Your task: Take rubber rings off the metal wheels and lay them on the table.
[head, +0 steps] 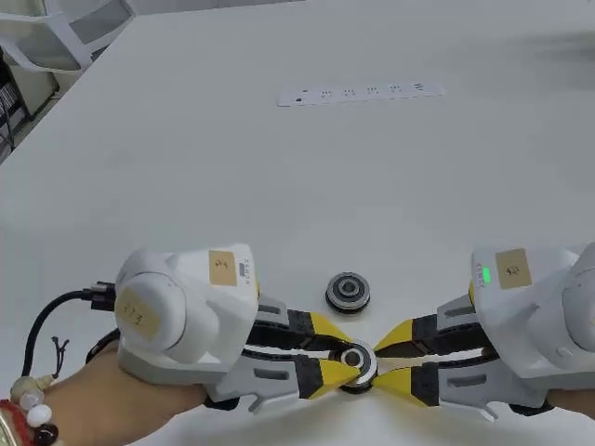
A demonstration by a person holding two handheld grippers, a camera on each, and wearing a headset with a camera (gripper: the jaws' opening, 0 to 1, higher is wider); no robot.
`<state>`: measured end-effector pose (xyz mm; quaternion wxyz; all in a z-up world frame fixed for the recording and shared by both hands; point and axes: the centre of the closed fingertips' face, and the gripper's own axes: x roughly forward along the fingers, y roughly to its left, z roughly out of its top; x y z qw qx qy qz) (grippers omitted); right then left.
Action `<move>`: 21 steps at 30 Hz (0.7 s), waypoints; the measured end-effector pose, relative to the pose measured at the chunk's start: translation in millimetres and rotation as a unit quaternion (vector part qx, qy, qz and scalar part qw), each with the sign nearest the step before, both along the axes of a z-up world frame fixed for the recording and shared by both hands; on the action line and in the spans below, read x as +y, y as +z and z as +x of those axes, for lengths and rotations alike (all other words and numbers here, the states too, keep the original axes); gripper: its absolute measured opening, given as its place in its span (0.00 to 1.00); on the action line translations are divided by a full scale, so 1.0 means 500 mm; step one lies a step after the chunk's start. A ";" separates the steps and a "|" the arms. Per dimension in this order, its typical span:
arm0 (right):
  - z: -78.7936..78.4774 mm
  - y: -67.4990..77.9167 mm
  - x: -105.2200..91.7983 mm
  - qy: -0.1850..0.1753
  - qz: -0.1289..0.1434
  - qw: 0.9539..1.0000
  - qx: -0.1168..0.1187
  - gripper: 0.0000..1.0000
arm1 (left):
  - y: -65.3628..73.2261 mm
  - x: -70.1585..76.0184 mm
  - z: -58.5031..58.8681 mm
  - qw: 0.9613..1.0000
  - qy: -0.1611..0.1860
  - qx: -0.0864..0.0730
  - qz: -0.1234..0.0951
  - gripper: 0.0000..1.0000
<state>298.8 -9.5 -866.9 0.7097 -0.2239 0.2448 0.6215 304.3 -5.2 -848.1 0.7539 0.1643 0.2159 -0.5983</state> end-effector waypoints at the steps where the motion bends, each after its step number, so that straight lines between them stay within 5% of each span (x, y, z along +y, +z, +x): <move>1: 0.000 0.000 0.000 0.000 -0.001 1.000 0.000 0.10 | 0.000 0.000 0.000 1.000 0.000 0.000 0.000 0.14; 21: 0.001 -0.003 -0.002 -0.005 -0.007 1.000 0.008 0.04 | 0.000 0.001 0.003 1.000 0.004 0.001 -0.003 0.14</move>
